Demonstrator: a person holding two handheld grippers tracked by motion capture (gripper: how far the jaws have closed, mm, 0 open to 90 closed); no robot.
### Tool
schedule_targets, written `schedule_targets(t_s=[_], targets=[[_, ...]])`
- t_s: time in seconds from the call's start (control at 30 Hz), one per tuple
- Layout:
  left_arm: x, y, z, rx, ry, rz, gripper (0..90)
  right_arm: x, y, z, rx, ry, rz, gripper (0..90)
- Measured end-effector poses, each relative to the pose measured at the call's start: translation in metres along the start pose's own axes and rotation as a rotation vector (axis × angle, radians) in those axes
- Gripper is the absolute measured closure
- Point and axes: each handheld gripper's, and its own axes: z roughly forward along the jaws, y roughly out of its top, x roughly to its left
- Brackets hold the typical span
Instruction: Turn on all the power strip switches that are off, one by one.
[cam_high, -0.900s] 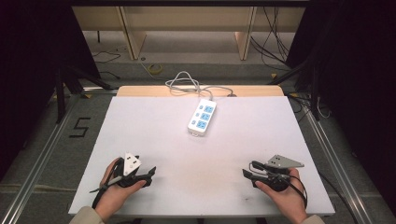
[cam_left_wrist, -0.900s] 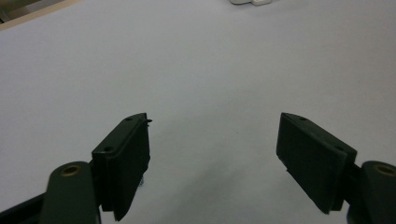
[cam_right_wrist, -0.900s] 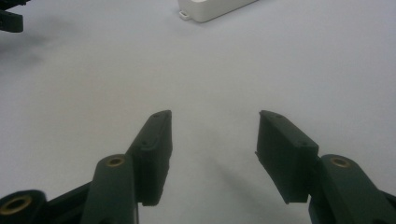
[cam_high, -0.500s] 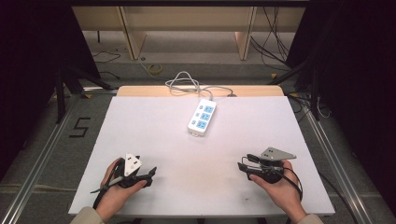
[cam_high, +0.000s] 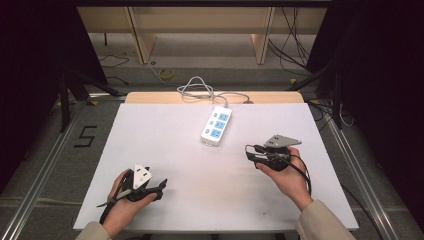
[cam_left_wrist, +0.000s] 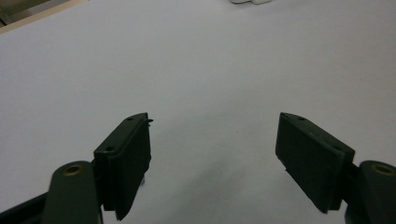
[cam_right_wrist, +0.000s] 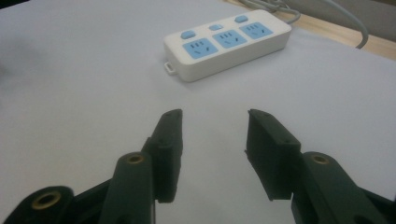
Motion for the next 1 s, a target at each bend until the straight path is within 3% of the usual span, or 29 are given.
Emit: schedule_targets(t_s=[0.2, 0.63, 1.0], targets=[[0.0, 0.0, 0.0, 0.003, -0.002, 0.003, 26.3, -0.006, 0.018, 0.018, 0.026, -0.039, -0.033, 70.6], [0.002, -0.002, -0.001, 0.004, 0.0, -0.001, 26.2, -0.015, 0.047, 0.051, 0.043, -0.101, -0.035, 89.5], [0.002, -0.004, -0.002, 0.003, 0.006, -0.007, 26.2, -0.018, 0.068, 0.078, 0.058, -0.109, -0.03, 90.0]])
